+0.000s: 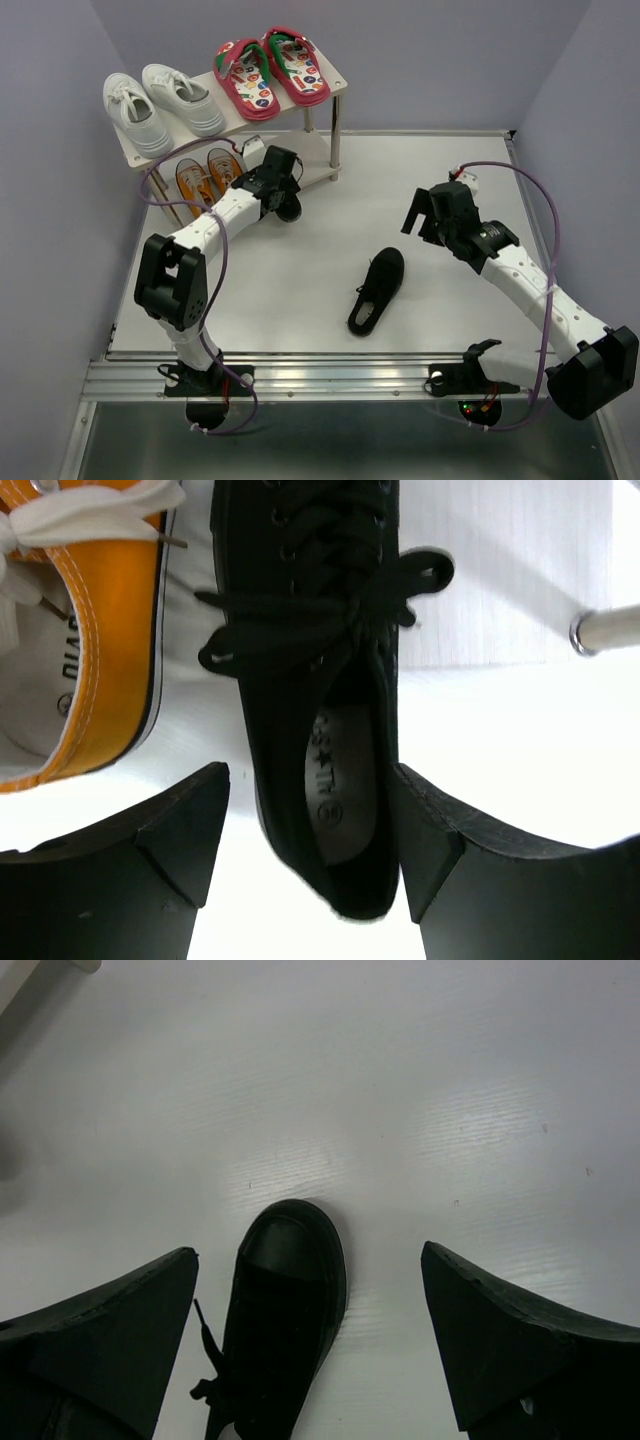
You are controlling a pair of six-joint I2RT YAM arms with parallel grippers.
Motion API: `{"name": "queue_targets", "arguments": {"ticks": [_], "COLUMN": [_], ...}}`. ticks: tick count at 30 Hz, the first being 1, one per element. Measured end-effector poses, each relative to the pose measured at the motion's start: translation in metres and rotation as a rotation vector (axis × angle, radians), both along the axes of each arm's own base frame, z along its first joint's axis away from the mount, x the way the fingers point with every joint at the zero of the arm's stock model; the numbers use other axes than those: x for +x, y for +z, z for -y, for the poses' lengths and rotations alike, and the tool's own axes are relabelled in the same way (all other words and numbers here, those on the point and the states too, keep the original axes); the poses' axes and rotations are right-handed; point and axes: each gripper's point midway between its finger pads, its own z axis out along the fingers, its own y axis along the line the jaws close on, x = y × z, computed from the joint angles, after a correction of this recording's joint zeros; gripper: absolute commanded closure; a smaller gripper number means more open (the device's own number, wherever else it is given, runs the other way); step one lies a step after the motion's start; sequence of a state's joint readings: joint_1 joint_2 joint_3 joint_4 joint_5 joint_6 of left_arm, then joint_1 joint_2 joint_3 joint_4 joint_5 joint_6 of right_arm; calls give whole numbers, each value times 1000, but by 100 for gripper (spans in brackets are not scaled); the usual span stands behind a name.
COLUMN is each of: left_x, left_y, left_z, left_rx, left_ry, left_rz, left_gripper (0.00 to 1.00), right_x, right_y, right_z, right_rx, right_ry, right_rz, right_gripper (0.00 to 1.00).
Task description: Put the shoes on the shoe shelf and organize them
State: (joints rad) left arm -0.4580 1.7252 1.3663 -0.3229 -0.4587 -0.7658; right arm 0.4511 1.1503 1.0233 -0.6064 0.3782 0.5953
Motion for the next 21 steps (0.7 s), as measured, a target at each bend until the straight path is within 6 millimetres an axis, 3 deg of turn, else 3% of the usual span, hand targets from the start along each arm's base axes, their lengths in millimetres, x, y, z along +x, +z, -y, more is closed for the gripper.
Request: {"name": "queue_targets", "arguments": {"ticks": [5,12,16,21], "left_x": [-21,-59,-78,-107], "left_y": [11,42,48,41], "left_z": [7,14,30,65], "left_rx": [6,-9,-16,-3], "left_ry": [-74,-151,-211,-316], "left_rz": [7,64,74,53], "left_gripper": [20,19,21,23], "right_x": [-12,-45,-61,-73], "right_y": [-17,-59,-70,-84], "right_z": [-10,-30,-47,-65], "right_rx": [48,129,165,206], "right_ry": [48,124,177,217], "right_rz": [-54,-190,-240,-291], "right_gripper": [0,0,0,3]}}
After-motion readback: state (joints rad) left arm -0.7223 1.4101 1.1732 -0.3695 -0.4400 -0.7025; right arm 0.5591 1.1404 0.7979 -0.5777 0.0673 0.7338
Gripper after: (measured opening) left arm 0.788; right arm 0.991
